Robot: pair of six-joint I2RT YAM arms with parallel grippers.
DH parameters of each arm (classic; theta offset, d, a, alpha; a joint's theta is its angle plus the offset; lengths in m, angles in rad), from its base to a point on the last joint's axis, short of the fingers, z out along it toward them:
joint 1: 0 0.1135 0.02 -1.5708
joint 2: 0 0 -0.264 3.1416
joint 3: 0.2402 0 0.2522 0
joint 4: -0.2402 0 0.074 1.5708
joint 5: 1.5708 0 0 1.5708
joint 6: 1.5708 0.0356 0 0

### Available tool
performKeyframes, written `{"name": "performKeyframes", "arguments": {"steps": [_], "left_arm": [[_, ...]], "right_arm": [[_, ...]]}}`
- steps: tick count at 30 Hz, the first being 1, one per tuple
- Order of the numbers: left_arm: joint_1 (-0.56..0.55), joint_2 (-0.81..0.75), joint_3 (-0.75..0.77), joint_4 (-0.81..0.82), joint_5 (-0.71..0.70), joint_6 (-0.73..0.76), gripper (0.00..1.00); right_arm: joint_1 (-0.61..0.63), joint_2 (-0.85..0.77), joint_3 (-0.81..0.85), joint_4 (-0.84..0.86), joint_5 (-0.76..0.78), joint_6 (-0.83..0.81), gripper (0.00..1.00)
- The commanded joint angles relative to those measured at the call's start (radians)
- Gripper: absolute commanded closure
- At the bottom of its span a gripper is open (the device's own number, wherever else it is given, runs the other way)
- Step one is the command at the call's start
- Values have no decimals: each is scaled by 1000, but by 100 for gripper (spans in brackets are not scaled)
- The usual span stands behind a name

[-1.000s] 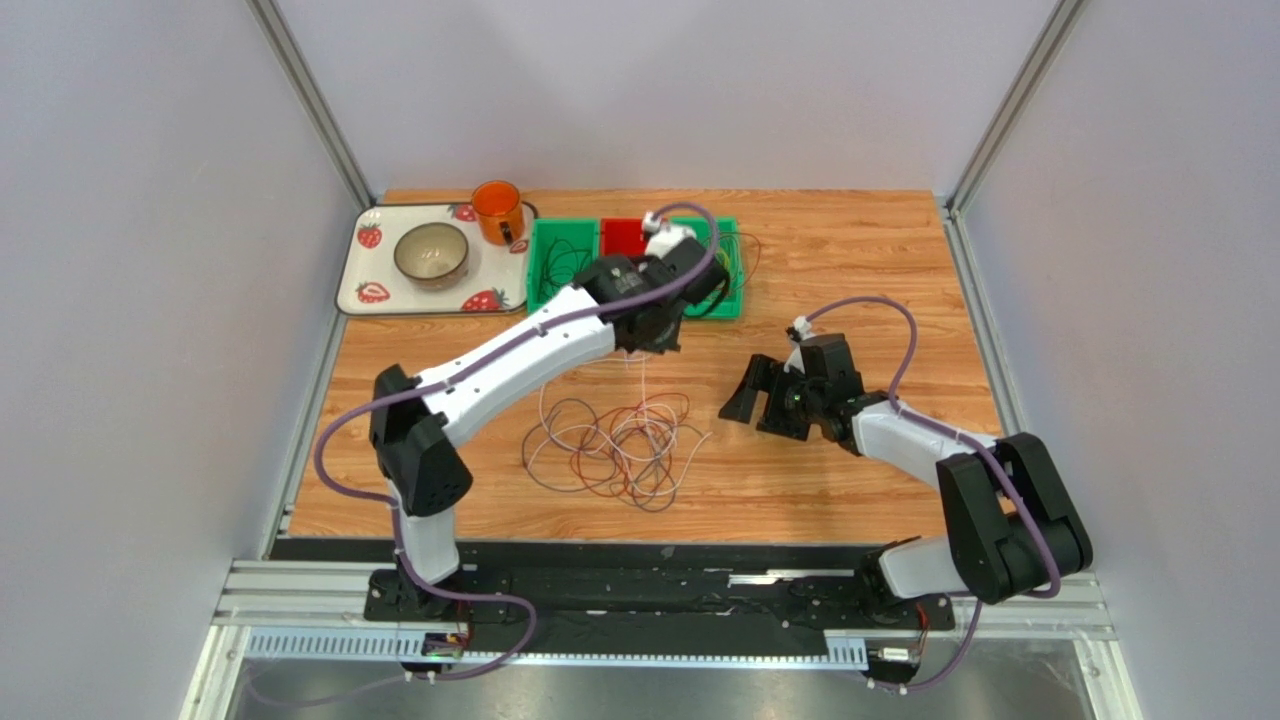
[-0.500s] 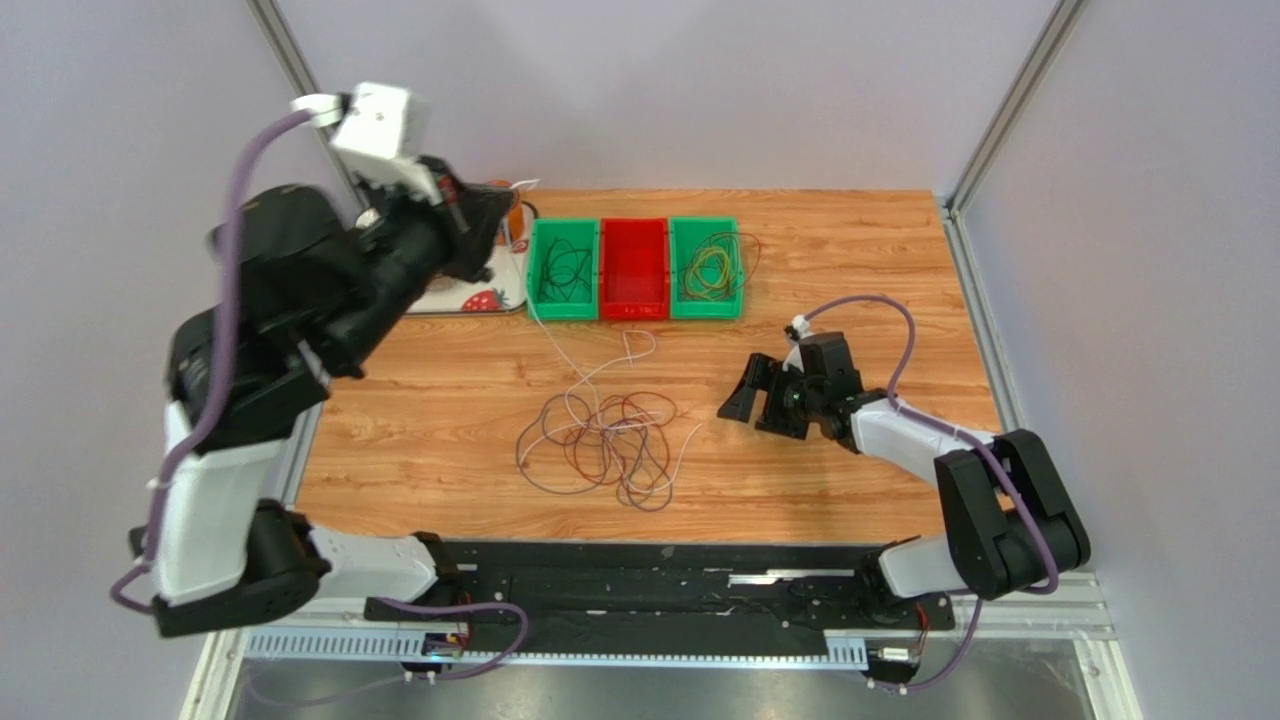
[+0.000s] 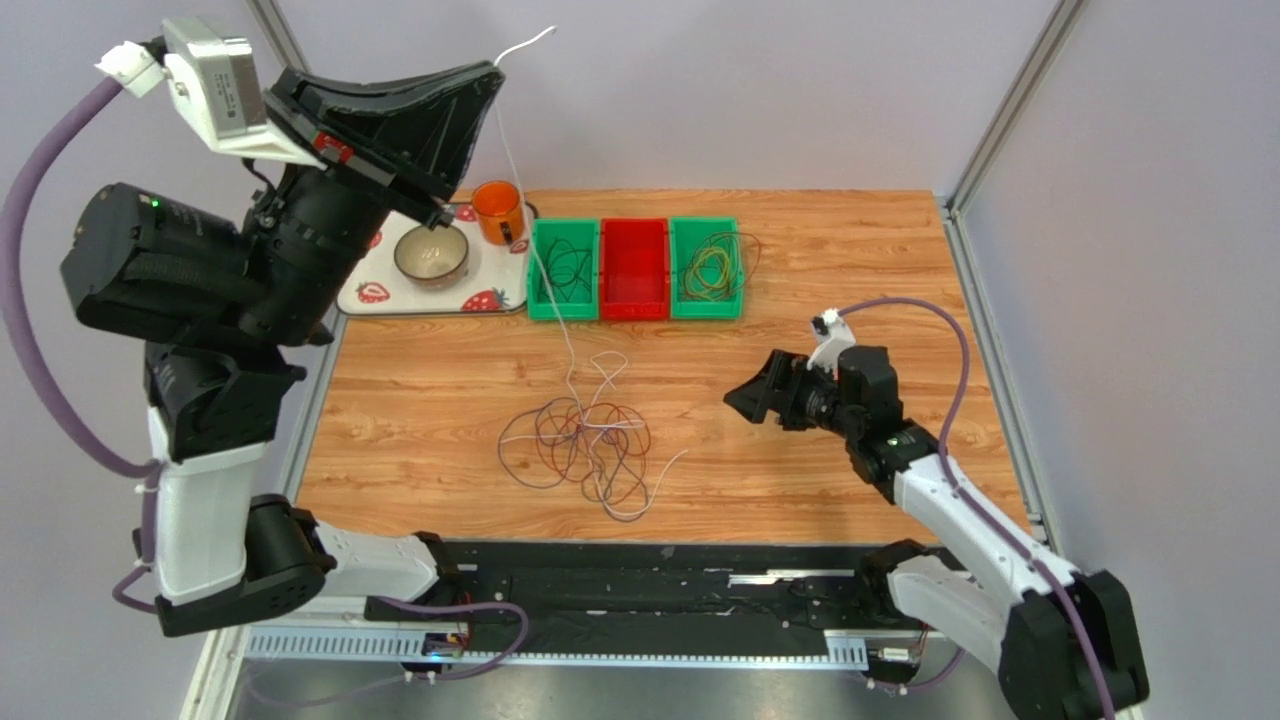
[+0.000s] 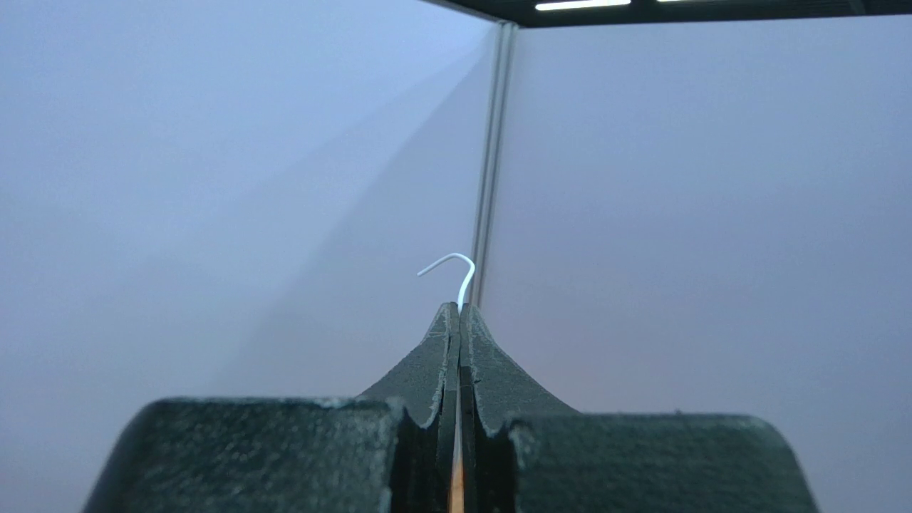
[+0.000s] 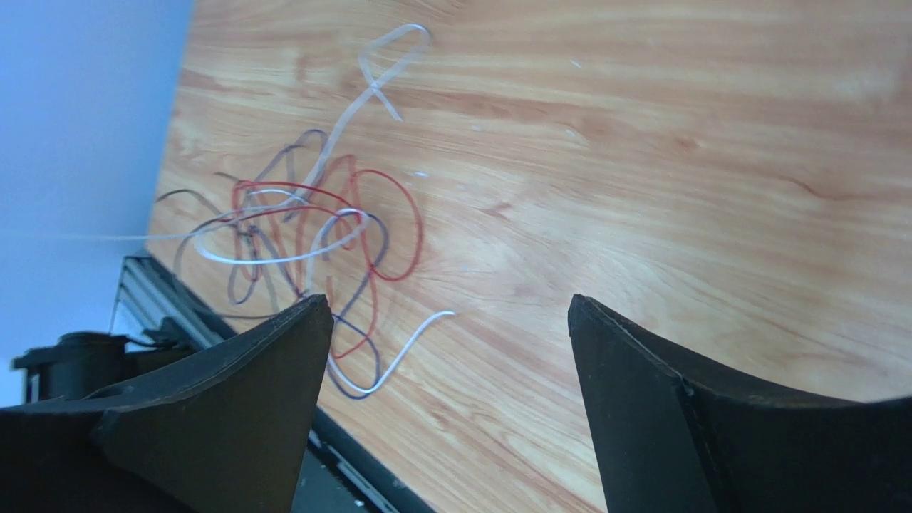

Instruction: Untangle the cables

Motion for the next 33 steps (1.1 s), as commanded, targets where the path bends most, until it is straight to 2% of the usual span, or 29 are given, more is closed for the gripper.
{"name": "performKeyframes", "arguments": {"steps": [1, 4, 8, 12, 14, 15, 17, 20, 25, 28, 30, 31, 32, 33], "left_arm": [[-3, 39, 0, 263, 124, 35, 100], [-3, 69, 12, 328, 147, 23, 100], [-3, 92, 46, 350, 137, 12, 100], [-3, 73, 8, 364, 117, 12, 100], [-3, 54, -26, 371, 97, 14, 100], [-3, 50, -34, 371, 94, 15, 100], [-3, 36, -45, 368, 81, 20, 100], [-3, 20, -57, 350, 60, 31, 100], [-3, -24, -124, 351, 31, 54, 100], [-3, -52, -156, 356, 14, 68, 100], [-3, -58, -163, 355, 3, 80, 100], [-3, -59, -160, 353, -1, 81, 100], [-3, -59, -157, 350, -4, 84, 100], [-3, -61, -149, 344, -17, 89, 100]], "right_arm": [[54, -103, 75, -16, -66, -34, 14], [129, -129, 91, 22, -90, -46, 14], [264, -80, 97, 117, -63, -96, 14], [453, 23, 114, 254, 90, -141, 13], [510, 67, 138, 333, 196, -173, 13], [548, 121, 148, 364, 201, -179, 13], [573, 175, 187, 439, 229, -181, 13], [625, 285, 265, 462, 293, -199, 13], [663, 365, 344, 499, 336, -221, 14], [679, 429, 414, 470, 321, -236, 19], [693, 469, 460, 458, 306, -245, 40], [693, 478, 477, 435, 293, -251, 68], [696, 492, 493, 414, 284, -252, 87], [697, 497, 529, 386, 284, -252, 100]]}}
